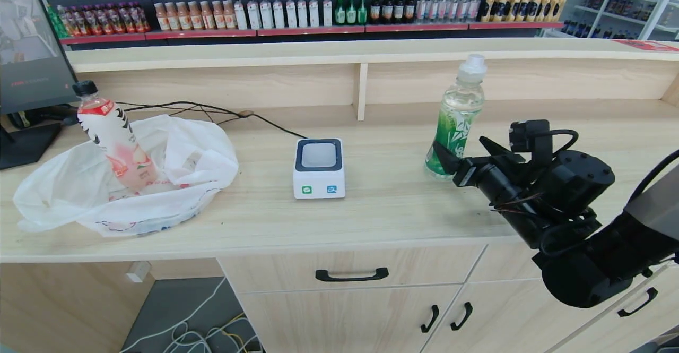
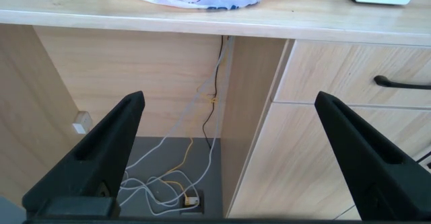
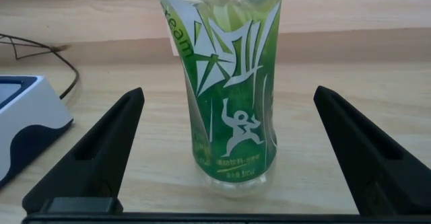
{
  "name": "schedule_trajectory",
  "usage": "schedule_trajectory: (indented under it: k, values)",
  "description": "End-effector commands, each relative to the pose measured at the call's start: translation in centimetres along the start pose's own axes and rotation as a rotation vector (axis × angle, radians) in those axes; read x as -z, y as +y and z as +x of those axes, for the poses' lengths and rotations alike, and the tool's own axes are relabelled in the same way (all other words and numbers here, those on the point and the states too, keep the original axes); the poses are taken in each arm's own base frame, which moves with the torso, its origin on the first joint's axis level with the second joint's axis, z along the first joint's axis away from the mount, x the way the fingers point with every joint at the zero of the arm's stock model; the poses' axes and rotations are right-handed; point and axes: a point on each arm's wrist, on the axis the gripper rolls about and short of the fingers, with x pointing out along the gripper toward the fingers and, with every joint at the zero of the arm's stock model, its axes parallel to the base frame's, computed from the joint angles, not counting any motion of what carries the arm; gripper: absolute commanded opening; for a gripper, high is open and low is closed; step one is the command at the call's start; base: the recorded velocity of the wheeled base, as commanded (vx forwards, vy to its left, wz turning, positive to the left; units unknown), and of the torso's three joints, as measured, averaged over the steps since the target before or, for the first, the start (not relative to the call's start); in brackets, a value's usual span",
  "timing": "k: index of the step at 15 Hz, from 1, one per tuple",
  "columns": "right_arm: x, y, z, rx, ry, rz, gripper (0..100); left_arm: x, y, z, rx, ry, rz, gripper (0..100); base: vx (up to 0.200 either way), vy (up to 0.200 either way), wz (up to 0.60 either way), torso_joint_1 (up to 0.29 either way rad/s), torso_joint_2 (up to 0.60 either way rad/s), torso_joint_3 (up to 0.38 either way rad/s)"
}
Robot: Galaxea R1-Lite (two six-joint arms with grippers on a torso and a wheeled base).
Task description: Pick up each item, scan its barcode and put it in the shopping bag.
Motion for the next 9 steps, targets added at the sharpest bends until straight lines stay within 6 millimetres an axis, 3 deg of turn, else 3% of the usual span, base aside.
schedule_trajectory:
  k: [1, 9]
  values:
    - [0.7, -0.5, 1.3, 0.016, -0.002, -0.005, 100, 0.0, 0.0, 0.0, 0.0, 0.0, 0.0, 100, 0.0, 0.0, 0.0, 0.0, 0.0, 0.0]
    - [-0.6, -0.3, 4.7, 0.016, 0.018, -0.006, 100, 0.0, 0.0, 0.0, 0.0, 0.0, 0.0, 100, 0.0, 0.0, 0.0, 0.0, 0.0, 0.0]
